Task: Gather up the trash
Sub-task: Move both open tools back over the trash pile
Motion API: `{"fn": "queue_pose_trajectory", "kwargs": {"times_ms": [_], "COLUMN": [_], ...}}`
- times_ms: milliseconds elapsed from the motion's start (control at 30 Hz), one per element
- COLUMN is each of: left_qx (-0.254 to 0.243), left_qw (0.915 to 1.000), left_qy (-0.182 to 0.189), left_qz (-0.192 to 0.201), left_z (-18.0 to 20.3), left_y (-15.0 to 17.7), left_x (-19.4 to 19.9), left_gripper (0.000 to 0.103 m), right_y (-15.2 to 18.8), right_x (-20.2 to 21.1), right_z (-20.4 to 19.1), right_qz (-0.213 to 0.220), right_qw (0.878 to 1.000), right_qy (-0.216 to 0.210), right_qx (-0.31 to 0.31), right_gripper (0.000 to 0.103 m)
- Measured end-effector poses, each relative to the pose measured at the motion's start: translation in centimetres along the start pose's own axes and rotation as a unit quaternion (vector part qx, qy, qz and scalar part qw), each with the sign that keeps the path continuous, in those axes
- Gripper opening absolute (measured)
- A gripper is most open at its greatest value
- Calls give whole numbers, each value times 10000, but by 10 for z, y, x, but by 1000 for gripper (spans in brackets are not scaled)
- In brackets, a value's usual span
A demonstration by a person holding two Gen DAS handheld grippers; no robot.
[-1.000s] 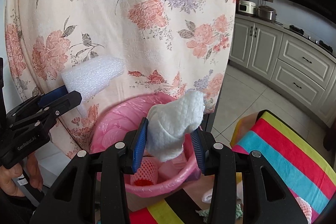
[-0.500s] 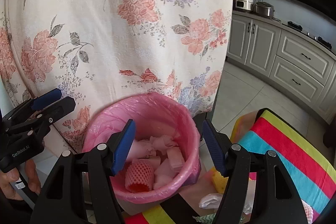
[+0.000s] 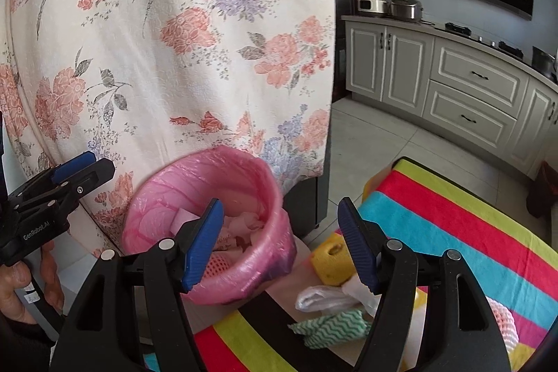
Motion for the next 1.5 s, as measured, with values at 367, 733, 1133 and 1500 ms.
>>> {"fn": "queue_pose_trajectory", "kwargs": {"times_ms": [367,733,1133,1500], "left_qx": [-221,-515,-844,-1135], "left_qw": [9991,9960,9904,9814], "left_qy": [345,700,1041,1423], "left_qz": [-109,-213,-338,-612], "left_z": [42,92,148,201], "left_y": [8,17,28,49], "left_x": [6,11,8,2], "left_gripper": [67,69,69,69], "right_y": [28,70,112,137], "right_x": [57,106,143,158], "right_z": [51,106,160,190], "right_qz": [225,316,315,302], "right_qw": [9980,9915,9826,9775], "right_qy": [480,962,1328,1456], "right_qx": [-353,-818,-1257,-1498], "right_gripper": [71,73,75,82]}}
Point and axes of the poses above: each gripper's, at about its wrist camera, not at the fingertips, and x roughly against the way its jaws point, z to its right, y to its underside, the point moved 1 cm from there along -x, roughly the way its jaws point, and after that the axes turned 6 degrees about -y, right-handed, at the moved point
